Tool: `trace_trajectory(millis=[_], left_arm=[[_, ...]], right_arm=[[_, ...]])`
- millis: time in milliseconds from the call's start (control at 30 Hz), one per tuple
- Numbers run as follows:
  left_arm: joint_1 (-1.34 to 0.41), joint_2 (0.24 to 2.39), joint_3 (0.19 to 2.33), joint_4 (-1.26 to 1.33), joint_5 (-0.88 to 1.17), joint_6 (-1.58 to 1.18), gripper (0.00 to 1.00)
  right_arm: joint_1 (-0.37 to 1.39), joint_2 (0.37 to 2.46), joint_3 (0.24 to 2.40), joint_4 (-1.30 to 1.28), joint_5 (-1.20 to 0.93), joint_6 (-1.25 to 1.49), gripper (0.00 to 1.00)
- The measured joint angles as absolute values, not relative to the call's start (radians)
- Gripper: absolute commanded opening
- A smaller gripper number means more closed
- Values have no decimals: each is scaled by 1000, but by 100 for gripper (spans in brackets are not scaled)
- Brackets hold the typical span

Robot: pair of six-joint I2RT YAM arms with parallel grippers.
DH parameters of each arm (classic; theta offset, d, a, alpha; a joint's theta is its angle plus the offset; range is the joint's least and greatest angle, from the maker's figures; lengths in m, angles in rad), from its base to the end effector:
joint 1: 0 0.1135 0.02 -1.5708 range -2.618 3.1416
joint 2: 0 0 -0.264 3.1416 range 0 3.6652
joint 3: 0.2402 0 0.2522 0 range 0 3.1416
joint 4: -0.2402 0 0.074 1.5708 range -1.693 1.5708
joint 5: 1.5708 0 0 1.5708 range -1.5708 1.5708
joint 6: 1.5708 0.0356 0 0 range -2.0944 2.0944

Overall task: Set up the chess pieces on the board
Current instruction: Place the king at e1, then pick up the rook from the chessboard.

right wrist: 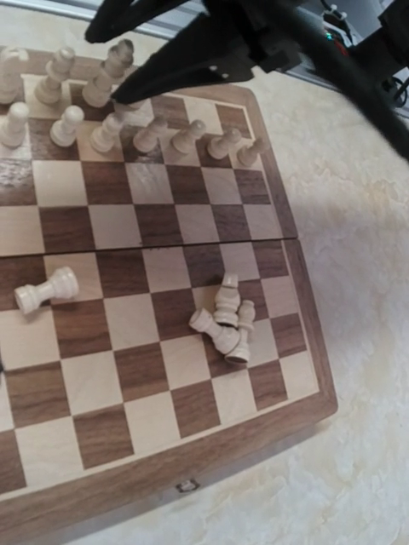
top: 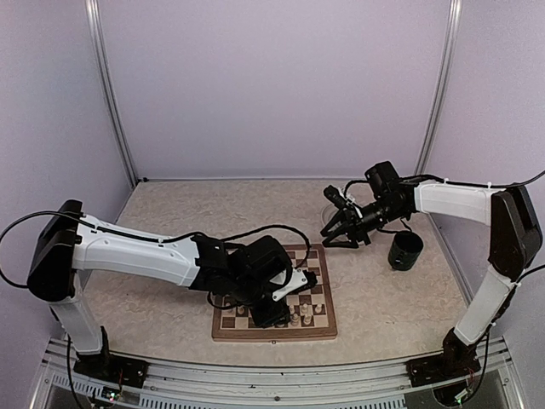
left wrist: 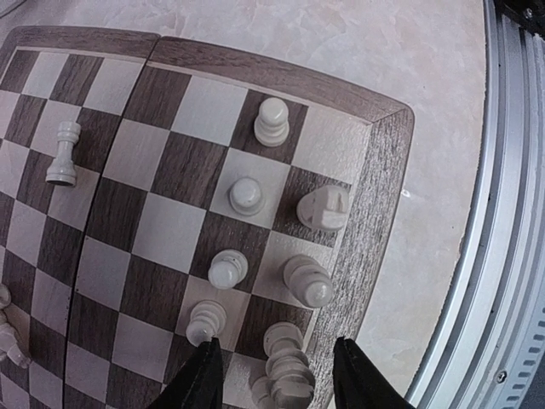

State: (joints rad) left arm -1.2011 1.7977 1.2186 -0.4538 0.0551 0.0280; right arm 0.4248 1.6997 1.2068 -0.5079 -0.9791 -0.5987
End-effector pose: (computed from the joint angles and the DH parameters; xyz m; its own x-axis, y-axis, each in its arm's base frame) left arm 0.1331 -0.3489 0.1928 -0.2838 0.8098 -0.5135 0.9495 0.3119 -0.0329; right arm 0.3056 0.1707 0.2332 -0.2741 -0.4690 -0.8396 -0.9593 0.0718 0.2731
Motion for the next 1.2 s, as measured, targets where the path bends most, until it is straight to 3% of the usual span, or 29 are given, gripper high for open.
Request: trace_trajectory(millis=[200,400,667,700,733,767,800,1000,1200], left_arm=[[-1184,1735,1245,-467,49,26,49],[-1051,1641,1306,-447,80,-50,49],[-984,1816,1506,-474,102,-62,48],[-986,1844,1514,-488,104,-57,48],[-989,1872,1521,-502,105,-52,47],[-989,1901,1528,-517,106,-46,47],[-990,1930,1538,-535,107,-40,46],[-989,2050,1607,-625,117,1,44],[-989,2075,1627,-658,125,27,44]], right_arm=[[425,1704,1219,-555,-947,-660,41],[425,1713,1232,-581,-884,-685,42],[336,1642,1238,-582,-775,-676,48],[303,1621,1249,-581,-774,-664,50],[261,1602,1267,-574,-776,-640,67],[218,1587,1288,-558,-781,-604,95],[178,1578,1308,-542,-786,-553,99],[-71,1576,1445,-457,-896,-337,99],[-73,1576,1496,-458,-957,-290,99]])
